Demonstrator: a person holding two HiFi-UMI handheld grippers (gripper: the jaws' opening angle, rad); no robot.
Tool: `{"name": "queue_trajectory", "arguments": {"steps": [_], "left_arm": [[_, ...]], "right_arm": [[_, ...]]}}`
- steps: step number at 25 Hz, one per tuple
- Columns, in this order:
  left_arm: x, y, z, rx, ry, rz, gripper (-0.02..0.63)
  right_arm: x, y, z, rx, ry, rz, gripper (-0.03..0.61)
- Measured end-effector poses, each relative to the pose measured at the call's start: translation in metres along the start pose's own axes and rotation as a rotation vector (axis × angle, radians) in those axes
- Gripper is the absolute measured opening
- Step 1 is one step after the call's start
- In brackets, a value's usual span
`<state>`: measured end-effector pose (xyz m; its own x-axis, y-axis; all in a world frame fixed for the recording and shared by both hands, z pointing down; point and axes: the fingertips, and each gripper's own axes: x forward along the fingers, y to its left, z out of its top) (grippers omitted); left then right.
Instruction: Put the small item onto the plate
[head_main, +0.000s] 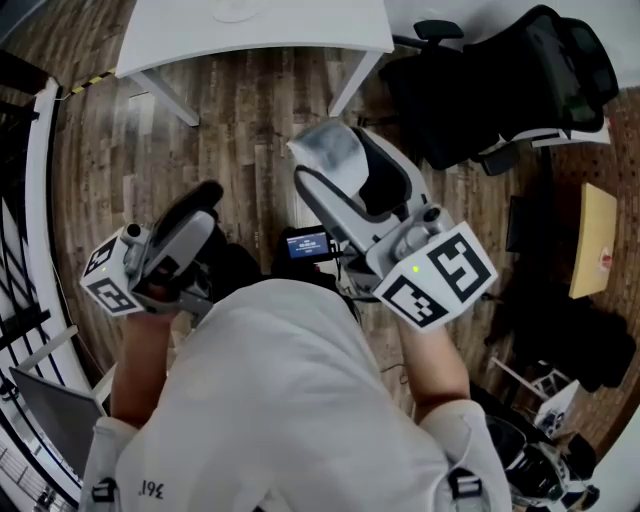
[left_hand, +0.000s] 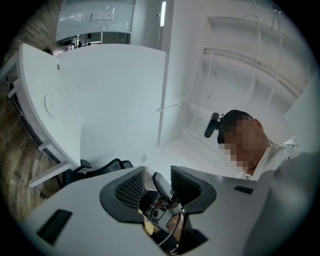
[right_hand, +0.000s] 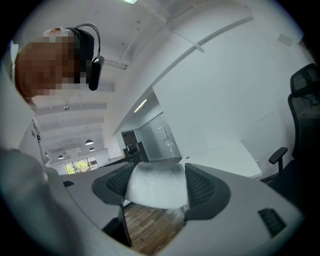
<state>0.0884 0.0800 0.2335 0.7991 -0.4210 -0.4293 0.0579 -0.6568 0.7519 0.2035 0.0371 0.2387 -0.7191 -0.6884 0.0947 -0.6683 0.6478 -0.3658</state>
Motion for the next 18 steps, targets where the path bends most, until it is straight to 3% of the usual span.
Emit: {"name": "queue_trajectory", "arguments": {"steps": [8, 13, 18], "left_arm": [[0.004, 0.036, 0.031, -0.018, 0.011, -0.008, 0.147], [0.01, 0.07, 0.072, -0.039, 0.044, -0.028, 0.147], [0.009, 0.105, 0.138, -0.038, 0.092, -0.038, 0.147]], "right_arm": [[0.039, -0.017, -0.002, 0.009, 0.014, -0.021, 0.31], [0.082, -0.03, 0.011, 0.001, -0.005, -0.057, 0.31], [0.139, -0.04, 0.037, 0.001, -0.043, -0.116, 0.31]]}}
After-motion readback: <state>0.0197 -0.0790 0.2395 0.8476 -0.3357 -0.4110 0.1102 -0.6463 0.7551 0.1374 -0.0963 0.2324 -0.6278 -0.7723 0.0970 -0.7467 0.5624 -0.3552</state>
